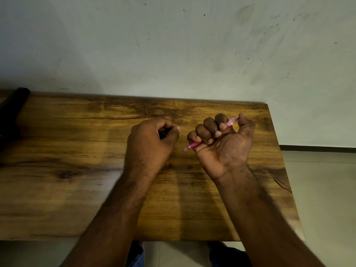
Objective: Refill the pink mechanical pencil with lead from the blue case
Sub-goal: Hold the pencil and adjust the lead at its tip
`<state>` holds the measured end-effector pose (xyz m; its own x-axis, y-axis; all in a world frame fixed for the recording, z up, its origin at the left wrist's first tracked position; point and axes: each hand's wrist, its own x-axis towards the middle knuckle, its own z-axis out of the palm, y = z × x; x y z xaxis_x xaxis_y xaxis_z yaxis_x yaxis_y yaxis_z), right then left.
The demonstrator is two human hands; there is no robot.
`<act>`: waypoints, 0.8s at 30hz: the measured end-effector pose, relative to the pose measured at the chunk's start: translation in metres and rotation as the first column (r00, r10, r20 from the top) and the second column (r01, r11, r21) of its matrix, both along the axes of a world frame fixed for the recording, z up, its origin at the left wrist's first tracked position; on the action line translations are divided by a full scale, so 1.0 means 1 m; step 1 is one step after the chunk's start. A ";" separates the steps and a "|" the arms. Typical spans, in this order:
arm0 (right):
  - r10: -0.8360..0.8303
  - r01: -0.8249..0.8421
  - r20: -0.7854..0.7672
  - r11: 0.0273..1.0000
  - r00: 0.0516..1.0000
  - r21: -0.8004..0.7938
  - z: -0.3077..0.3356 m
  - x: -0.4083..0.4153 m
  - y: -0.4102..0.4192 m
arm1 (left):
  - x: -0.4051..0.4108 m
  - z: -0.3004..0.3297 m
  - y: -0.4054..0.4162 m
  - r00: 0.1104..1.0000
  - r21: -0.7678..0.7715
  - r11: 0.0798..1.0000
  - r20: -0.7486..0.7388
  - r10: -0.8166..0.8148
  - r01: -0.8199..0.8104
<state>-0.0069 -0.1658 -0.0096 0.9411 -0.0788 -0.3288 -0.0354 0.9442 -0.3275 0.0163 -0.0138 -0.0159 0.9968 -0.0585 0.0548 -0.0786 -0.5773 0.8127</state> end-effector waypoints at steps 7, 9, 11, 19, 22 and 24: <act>-0.011 0.011 -0.005 1.000 1.000 0.018 -0.003 0.008 -0.002 | 0.005 -0.004 0.002 1.000 0.000 1.000 0.008 0.013 -0.013; -0.010 0.010 -0.001 1.000 1.000 0.018 -0.004 0.009 -0.002 | 0.006 -0.005 0.003 1.000 0.002 1.000 0.011 0.013 -0.013; -0.010 0.010 -0.003 1.000 1.000 0.029 -0.004 0.009 -0.002 | 0.006 -0.006 0.004 1.000 0.006 1.000 0.008 0.014 -0.014; -0.045 0.045 0.001 0.999 0.999 0.019 -0.005 0.010 -0.008 | 0.007 -0.008 0.006 1.000 0.007 1.000 0.006 0.005 -0.005; -0.051 0.051 0.003 0.998 0.999 0.025 -0.005 0.009 -0.009 | 0.007 -0.009 0.007 1.000 0.000 1.000 0.005 0.001 -0.001; -0.057 0.057 0.006 0.998 0.998 0.026 -0.005 0.010 -0.009 | 0.007 -0.009 0.006 1.000 0.001 1.000 -0.001 0.000 0.000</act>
